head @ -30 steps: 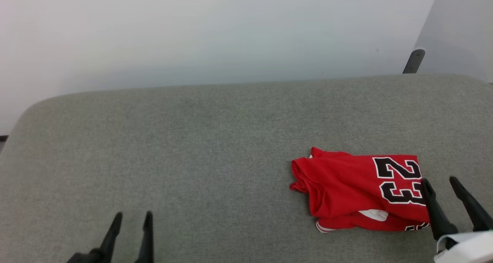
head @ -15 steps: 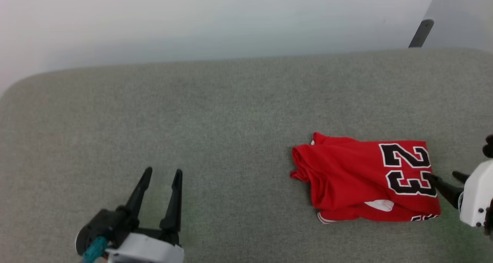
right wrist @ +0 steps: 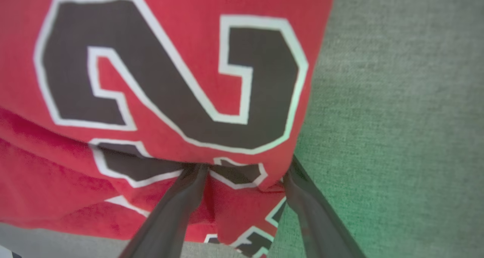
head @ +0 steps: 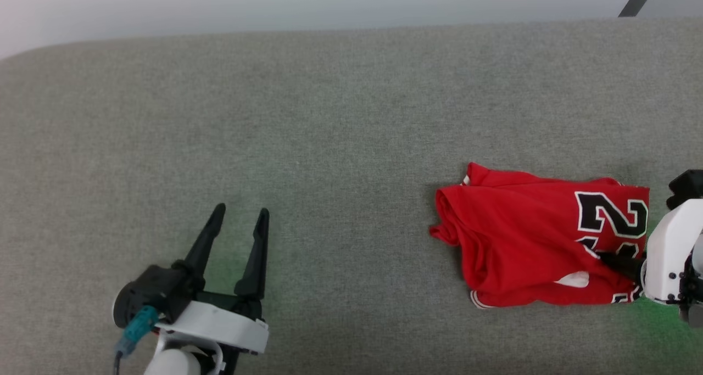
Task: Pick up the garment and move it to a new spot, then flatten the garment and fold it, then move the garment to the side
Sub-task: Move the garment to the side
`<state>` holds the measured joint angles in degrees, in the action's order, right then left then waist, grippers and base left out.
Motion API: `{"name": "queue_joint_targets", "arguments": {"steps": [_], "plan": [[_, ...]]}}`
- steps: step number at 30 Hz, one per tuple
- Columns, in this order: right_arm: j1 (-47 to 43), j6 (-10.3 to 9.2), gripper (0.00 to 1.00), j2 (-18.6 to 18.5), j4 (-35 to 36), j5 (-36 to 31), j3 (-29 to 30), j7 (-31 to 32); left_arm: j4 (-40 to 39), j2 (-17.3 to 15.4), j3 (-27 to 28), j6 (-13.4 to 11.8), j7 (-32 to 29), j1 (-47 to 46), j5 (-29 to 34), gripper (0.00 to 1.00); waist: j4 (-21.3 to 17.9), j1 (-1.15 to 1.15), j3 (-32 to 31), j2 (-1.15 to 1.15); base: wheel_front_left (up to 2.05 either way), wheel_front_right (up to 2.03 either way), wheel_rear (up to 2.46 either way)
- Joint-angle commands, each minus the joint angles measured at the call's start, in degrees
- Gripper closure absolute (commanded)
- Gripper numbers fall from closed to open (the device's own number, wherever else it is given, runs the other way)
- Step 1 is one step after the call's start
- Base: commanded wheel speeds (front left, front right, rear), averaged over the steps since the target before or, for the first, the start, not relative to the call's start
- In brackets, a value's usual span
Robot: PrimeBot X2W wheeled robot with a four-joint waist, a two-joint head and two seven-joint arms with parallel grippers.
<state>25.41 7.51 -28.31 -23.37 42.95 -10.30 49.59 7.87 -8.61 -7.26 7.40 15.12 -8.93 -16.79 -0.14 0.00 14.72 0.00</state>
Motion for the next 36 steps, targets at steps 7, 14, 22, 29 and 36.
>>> {"name": "queue_joint_targets", "arguments": {"steps": [7, 14, 22, 29, 36], "plan": [[1.4, -0.06, 1.00, 2.0, -1.0, 1.6, 3.7, -8.0, -1.5, -1.3, -0.3, 0.1, 0.0, -1.4, 0.7, 0.00, -3.0, 0.00, 1.6, 0.00, 0.00, 0.00, 0.00], [3.8, -0.05, 1.00, -2.4, 0.2, 2.6, 7.7, -12.8, -2.0, -4.1, -3.5, 0.1, 0.0, -6.5, 1.4, 0.00, -8.0, 0.00, 4.6, 0.00, 0.00, 0.00, 0.00], [8.3, -0.05, 1.00, -8.2, -2.4, 0.6, 11.7, -15.4, -3.5, -7.1, -9.8, 0.1, 0.0, -16.5, 2.7, 0.00, -12.6, 0.00, 10.7, 0.00, 0.00, 0.00, 0.00], [13.6, -0.05, 1.00, -11.1, -8.1, -3.0, 12.6, -19.3, -4.2, -10.6, -14.6, 0.1, 0.0, -24.4, 3.1, 0.00, -15.2, 0.00, 16.0, 0.00, 0.00, 0.00, 0.00], [19.4, -0.06, 1.00, -12.6, -16.8, -6.5, 11.5, -27.4, -6.1, -13.6, -16.7, 0.1, 0.0, -30.5, 3.8, 0.00, -15.9, 0.00, 19.6, 0.00, 0.00, 0.00, 0.00]]}}
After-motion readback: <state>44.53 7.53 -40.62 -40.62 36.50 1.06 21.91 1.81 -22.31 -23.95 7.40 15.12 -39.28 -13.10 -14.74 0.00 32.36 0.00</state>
